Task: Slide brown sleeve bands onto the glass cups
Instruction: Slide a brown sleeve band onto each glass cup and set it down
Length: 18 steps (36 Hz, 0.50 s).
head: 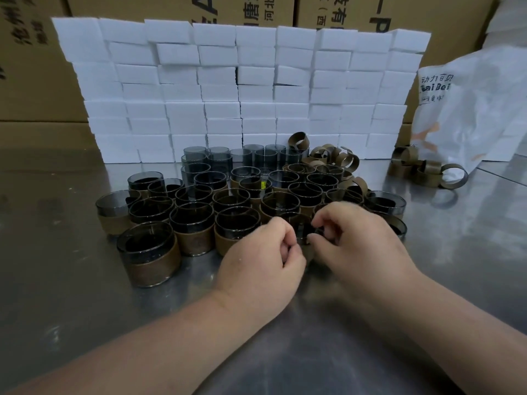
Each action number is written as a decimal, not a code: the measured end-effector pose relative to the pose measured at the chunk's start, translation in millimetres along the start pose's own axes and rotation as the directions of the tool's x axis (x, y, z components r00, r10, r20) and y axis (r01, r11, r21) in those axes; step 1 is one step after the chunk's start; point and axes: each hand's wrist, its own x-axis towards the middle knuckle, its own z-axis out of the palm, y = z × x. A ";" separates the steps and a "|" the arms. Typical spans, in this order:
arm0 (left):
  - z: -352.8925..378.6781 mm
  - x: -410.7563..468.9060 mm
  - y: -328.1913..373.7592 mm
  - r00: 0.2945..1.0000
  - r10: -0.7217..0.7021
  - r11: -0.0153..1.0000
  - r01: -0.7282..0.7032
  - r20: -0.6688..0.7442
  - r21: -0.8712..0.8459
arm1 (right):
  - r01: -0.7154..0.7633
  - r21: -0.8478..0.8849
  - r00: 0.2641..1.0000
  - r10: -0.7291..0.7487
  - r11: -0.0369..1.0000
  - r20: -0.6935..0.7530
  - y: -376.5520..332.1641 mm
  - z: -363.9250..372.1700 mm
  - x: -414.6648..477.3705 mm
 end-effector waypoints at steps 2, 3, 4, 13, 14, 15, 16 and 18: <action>-0.3 -1.3 0.8 0.996 0.028 1.000 -0.028 0.079 0.007 | -0.043 0.034 0.998 0.042 0.998 0.038 0.2 1.7 -1.6; -0.6 -1.6 1.5 0.992 0.048 0.998 -0.052 0.115 0.033 | -0.054 0.049 0.997 0.051 0.997 0.059 -0.5 2.5 -2.6; -0.8 -1.6 1.8 0.988 0.065 0.996 -0.073 0.138 0.060 | -0.058 0.062 0.995 0.053 0.996 0.080 -1.3 3.2 -3.2; 3.0 1.3 0.0 0.975 -0.012 0.982 -0.030 0.223 0.185 | -0.039 0.127 0.989 0.020 0.991 0.149 -2.4 7.3 -3.8; 3.1 1.9 -0.1 0.972 -0.027 0.982 -0.018 0.234 0.190 | -0.037 0.135 0.987 0.015 0.990 0.163 -2.8 7.4 -4.1; 3.4 2.3 -0.3 0.970 -0.035 0.981 -0.013 0.242 0.195 | -0.036 0.142 0.985 0.011 0.989 0.174 -3.1 7.4 -4.4; 3.9 2.7 -0.3 0.967 -0.035 0.979 -0.017 0.250 0.202 | -0.037 0.146 0.983 0.010 0.989 0.183 -3.2 7.3 -4.6; 4.1 2.8 0.0 0.960 -0.025 0.972 -0.042 0.277 0.232 | -0.054 0.152 0.982 0.025 0.987 0.189 -3.3 6.7 -4.6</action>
